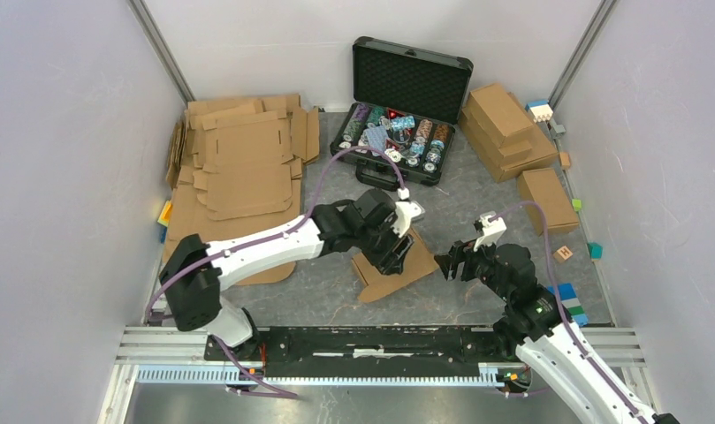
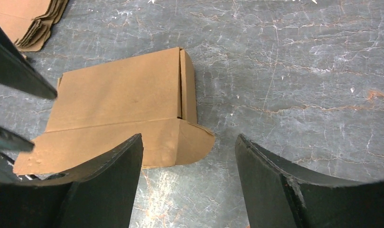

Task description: Fold the paper box

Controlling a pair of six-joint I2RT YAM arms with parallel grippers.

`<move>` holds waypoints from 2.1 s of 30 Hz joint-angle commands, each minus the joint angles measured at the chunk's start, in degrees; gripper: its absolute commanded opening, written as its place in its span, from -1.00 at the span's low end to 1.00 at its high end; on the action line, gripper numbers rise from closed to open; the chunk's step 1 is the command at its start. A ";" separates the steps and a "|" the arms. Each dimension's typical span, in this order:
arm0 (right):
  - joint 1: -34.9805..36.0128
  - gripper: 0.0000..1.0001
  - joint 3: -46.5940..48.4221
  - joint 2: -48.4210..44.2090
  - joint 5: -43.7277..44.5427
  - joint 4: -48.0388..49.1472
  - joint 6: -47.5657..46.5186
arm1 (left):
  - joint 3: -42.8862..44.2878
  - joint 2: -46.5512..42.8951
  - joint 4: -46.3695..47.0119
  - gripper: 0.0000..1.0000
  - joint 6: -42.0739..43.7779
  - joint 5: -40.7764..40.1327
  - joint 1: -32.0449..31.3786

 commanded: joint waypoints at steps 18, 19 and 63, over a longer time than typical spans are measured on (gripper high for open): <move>0.25 0.55 4.61 12.94 -8.11 3.69 0.61 | -10.73 -8.03 10.16 0.23 -3.33 -11.31 7.69; 0.25 0.55 4.58 13.71 -7.67 4.62 0.72 | -10.74 -6.86 10.97 0.22 -3.17 -10.56 8.06; 0.27 -1.00 -24.81 -4.40 -16.00 24.21 27.00 | -19.25 5.56 33.84 0.13 -9.47 15.05 19.84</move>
